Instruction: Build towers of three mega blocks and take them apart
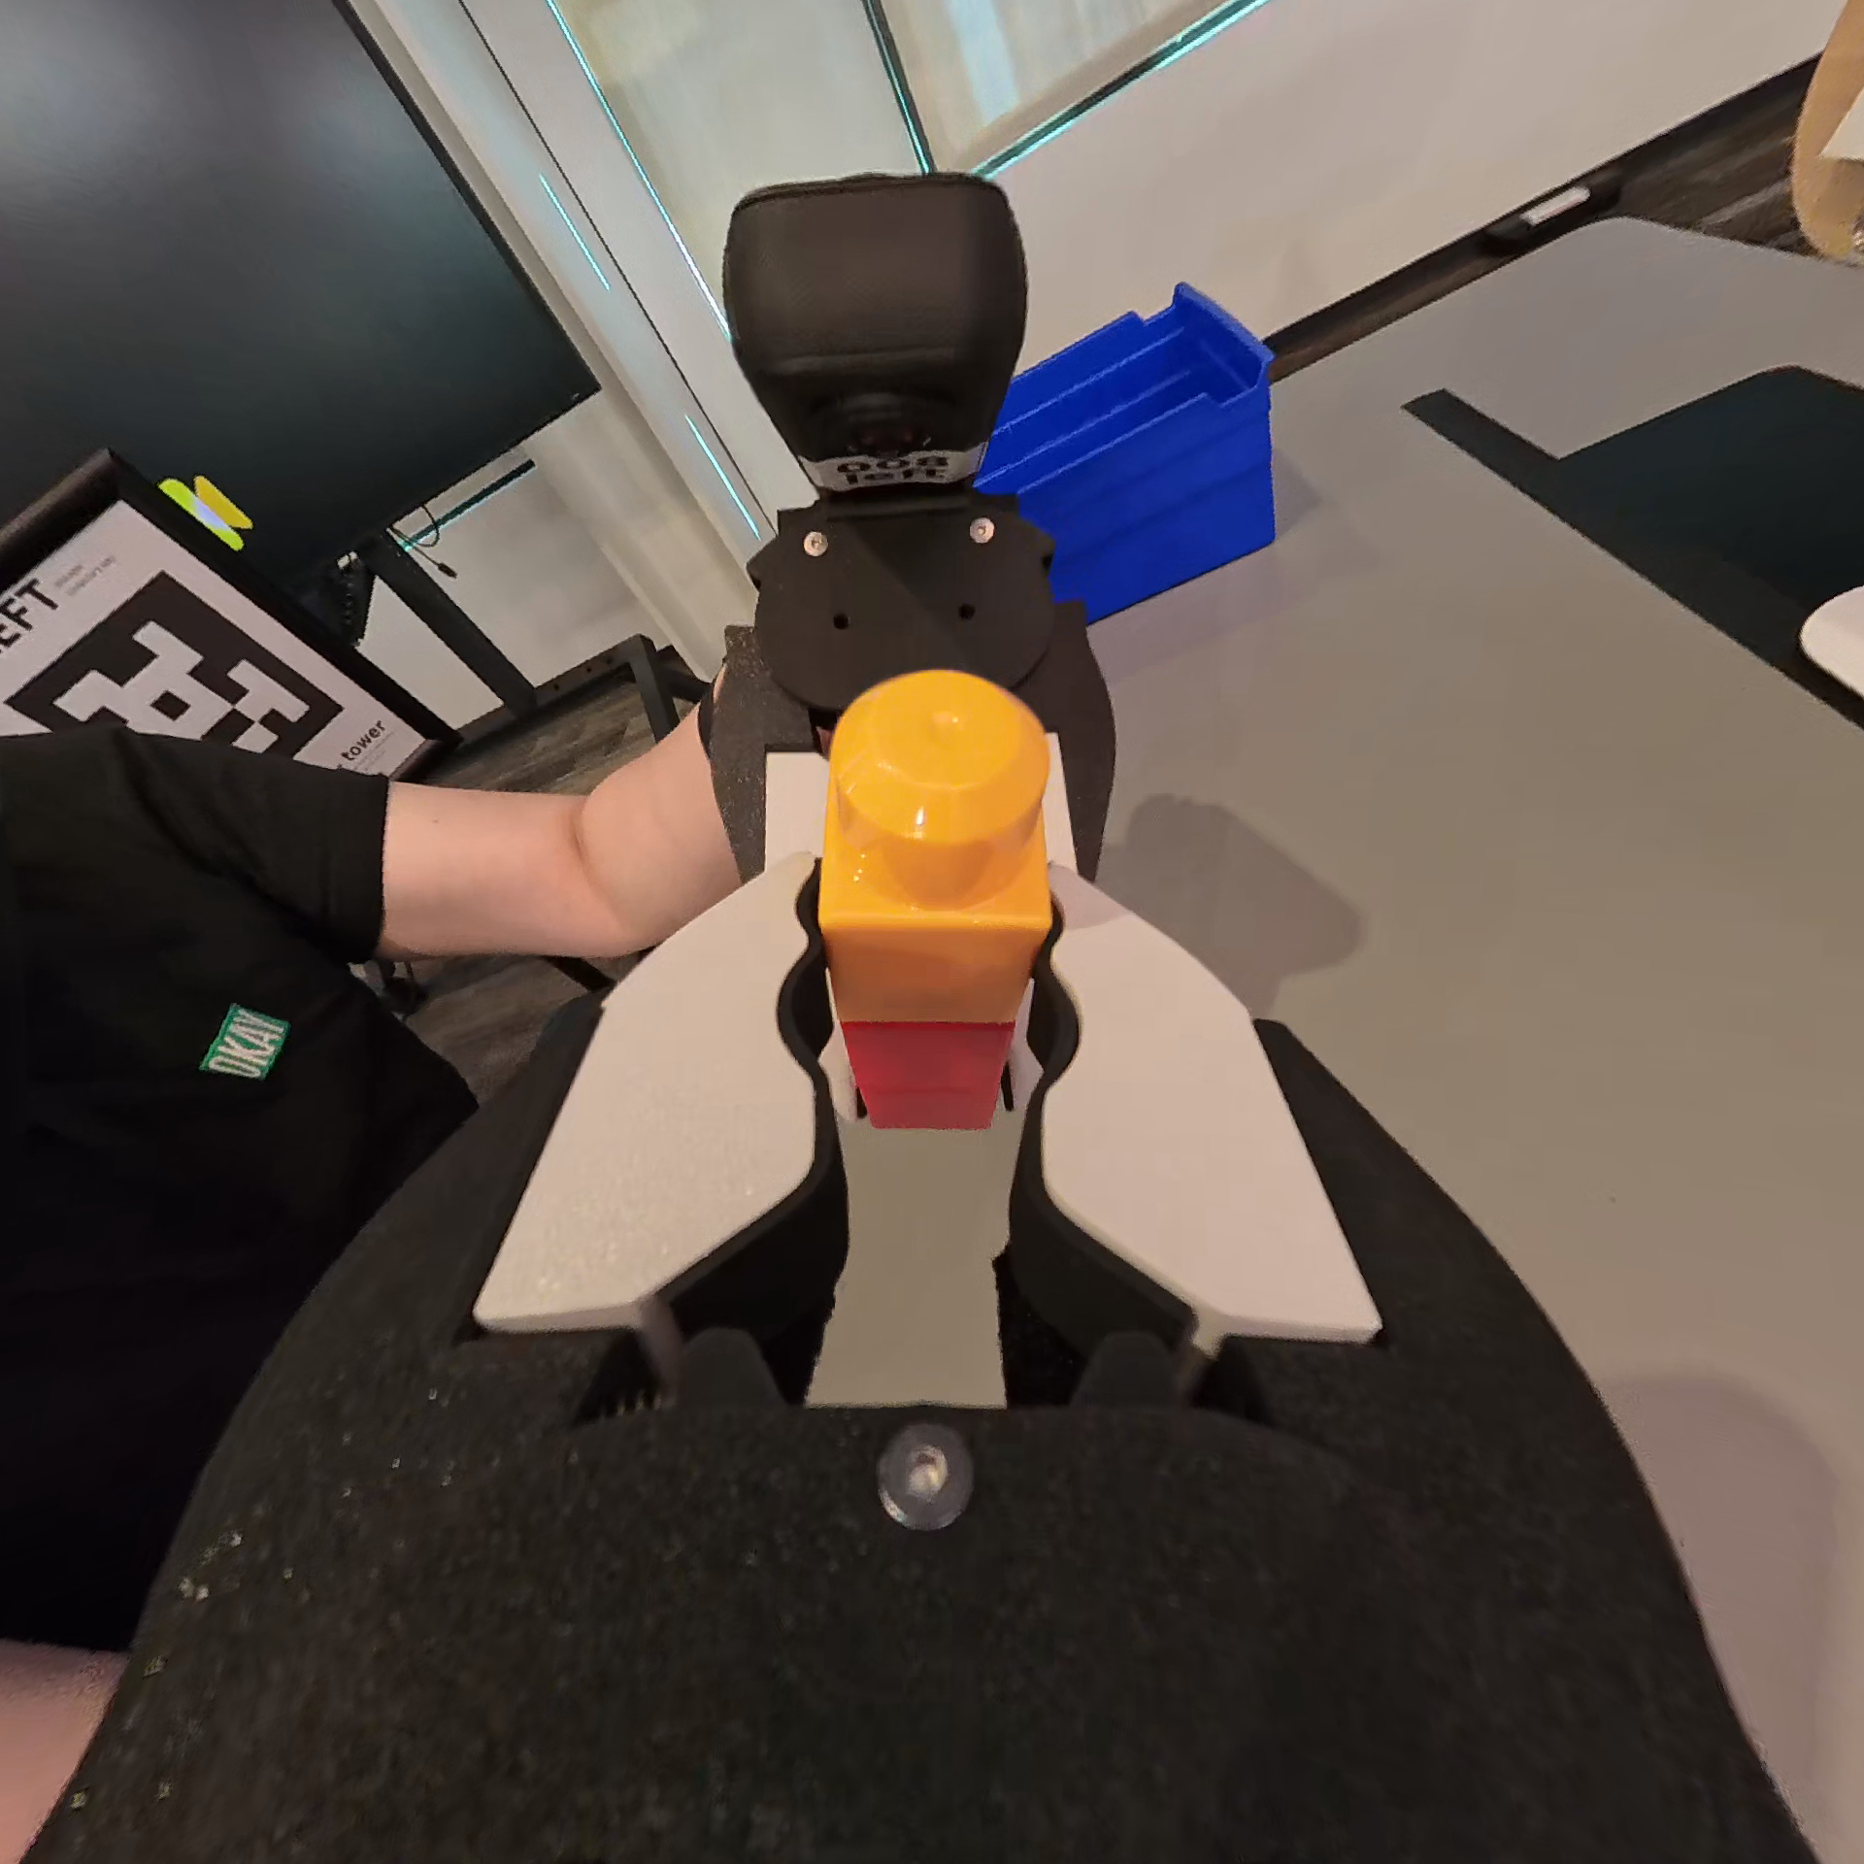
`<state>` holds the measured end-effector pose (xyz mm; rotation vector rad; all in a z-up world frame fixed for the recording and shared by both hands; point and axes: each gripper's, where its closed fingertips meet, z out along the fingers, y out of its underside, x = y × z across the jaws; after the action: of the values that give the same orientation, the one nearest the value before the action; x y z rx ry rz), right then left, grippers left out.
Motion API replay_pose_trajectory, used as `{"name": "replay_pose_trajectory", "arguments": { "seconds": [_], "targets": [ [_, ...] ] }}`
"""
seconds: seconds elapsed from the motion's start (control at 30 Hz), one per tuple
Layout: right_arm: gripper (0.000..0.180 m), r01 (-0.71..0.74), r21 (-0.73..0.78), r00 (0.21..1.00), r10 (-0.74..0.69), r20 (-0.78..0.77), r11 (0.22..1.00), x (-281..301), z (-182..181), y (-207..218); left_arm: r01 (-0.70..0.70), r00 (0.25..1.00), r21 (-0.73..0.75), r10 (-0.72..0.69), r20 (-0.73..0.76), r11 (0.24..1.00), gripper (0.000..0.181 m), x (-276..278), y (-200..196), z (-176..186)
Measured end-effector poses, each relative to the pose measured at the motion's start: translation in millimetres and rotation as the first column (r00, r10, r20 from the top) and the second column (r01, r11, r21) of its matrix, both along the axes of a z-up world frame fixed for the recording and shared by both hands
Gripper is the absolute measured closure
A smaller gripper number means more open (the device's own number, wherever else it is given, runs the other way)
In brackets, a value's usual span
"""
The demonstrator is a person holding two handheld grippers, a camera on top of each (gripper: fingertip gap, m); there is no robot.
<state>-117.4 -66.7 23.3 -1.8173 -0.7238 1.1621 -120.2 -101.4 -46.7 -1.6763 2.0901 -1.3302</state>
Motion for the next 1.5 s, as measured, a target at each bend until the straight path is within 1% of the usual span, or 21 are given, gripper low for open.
{"name": "replay_pose_trajectory", "arguments": {
  "seconds": [0.27, 0.47, 0.77, 1.03, 1.17, 1.27, 1.37, 1.43, 1.5],
  "targets": [
    [0.144, -0.017, -0.027, 0.998, 0.019, 0.061, 0.999, 0, -11, -4, 0.012, 0.999, 0.02, -0.011, -0.048, 1.0, 0.146, -1, -2, -11],
    [0.144, -0.012, -0.019, 0.996, 0.014, 0.091, 1.0, 0, -13, -3, 0.021, 0.999, -0.004, -0.021, -0.047, 1.0, 0.146, 0, -4, -11],
    [0.143, -0.022, -0.032, 0.99, 0.026, 0.141, 0.999, -2, -20, -6, 0.042, 0.996, 0.017, -0.04, -0.075, 0.999, 0.145, -3, -6, -17],
    [0.143, -0.033, -0.052, 0.989, 0.04, 0.145, 0.998, -2, -24, -8, 0.051, 0.994, 0.011, -0.05, -0.094, 0.999, 0.145, -3, -8, -21],
    [0.144, -0.022, -0.038, 0.992, 0.027, 0.124, 0.999, -1, -18, -7, 0.043, 0.997, -0.017, -0.044, -0.064, 0.999, 0.145, -1, -10, -15],
    [0.142, -0.029, 0.051, 0.997, 0.025, 0.079, 0.998, -2, -3, -9, 0.043, 0.999, -0.047, -0.043, -0.004, 0.998, 0.145, 1, -13, 0],
    [0.141, 0.023, 0.11, 0.999, -0.026, 0.029, 0.994, 1, 12, -5, -0.002, 0.999, -0.057, 0.005, 0.046, 0.998, 0.145, 5, -9, 13],
    [0.141, 0.061, 0.123, 0.998, -0.058, -0.027, 0.99, 3, 22, 1, -0.029, 0.997, -0.07, 0.034, 0.076, 0.997, 0.145, 6, -5, 19],
    [0.141, 0.089, 0.101, 0.992, -0.079, -0.099, 0.991, 3, 30, 6, -0.048, 0.994, -0.085, 0.055, 0.09, 0.995, 0.145, 7, -1, 24]
  ]
}}
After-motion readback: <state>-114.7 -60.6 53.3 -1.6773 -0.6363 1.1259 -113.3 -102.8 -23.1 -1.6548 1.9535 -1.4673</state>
